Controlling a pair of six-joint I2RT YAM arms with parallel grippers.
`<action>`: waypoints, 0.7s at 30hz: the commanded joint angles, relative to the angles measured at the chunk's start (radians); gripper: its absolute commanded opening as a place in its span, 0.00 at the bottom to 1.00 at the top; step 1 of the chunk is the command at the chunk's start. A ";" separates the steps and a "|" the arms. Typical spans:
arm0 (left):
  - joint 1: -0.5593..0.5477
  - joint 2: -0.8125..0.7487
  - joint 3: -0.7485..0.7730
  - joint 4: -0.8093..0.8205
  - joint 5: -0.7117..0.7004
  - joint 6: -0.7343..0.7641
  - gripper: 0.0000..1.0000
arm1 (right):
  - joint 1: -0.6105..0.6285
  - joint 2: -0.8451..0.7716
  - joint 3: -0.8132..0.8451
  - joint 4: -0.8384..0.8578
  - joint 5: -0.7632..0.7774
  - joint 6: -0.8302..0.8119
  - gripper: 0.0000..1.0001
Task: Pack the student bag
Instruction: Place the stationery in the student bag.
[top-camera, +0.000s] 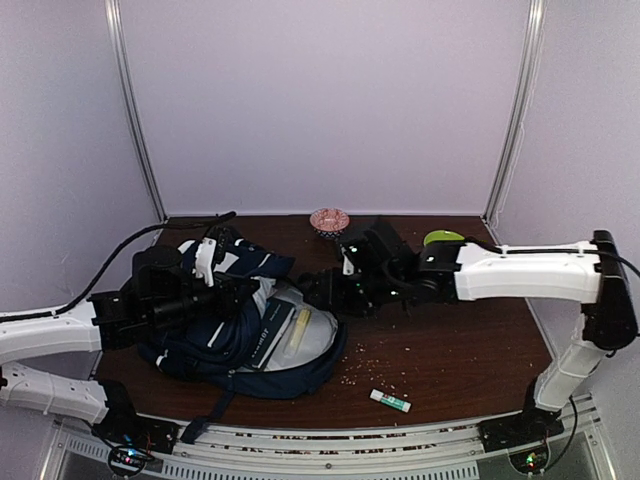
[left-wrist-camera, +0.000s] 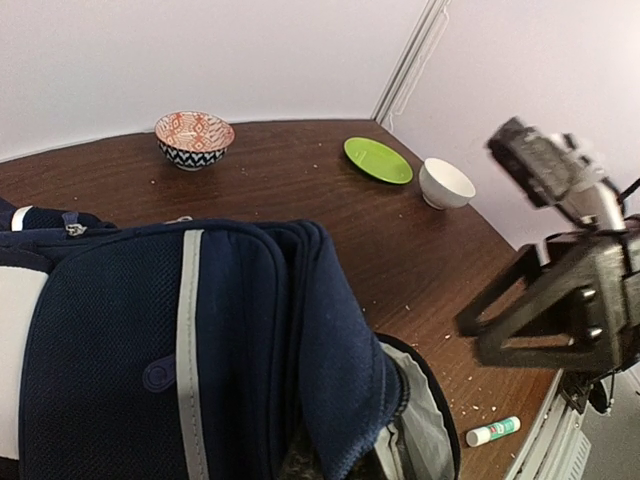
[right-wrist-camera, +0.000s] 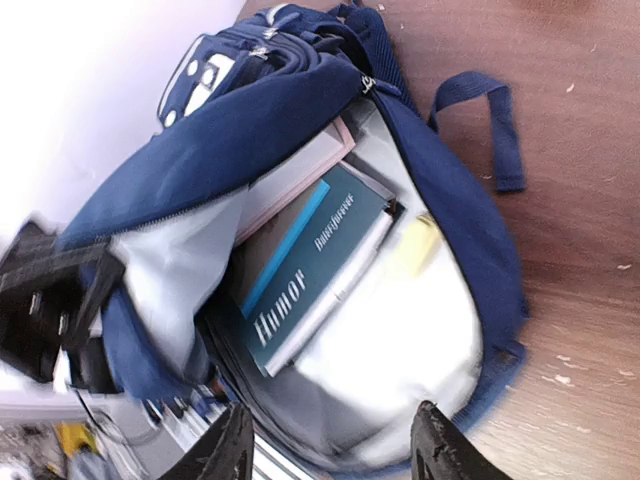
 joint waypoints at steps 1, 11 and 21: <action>0.010 0.029 0.016 -0.041 -0.022 0.030 0.00 | 0.014 -0.182 -0.219 -0.117 0.006 -0.295 0.53; 0.005 0.083 0.014 -0.034 -0.006 0.013 0.00 | 0.084 -0.270 -0.536 -0.181 -0.020 -0.401 0.52; -0.001 0.073 0.015 -0.055 -0.019 0.013 0.00 | 0.147 -0.157 -0.494 -0.230 0.025 -0.466 0.54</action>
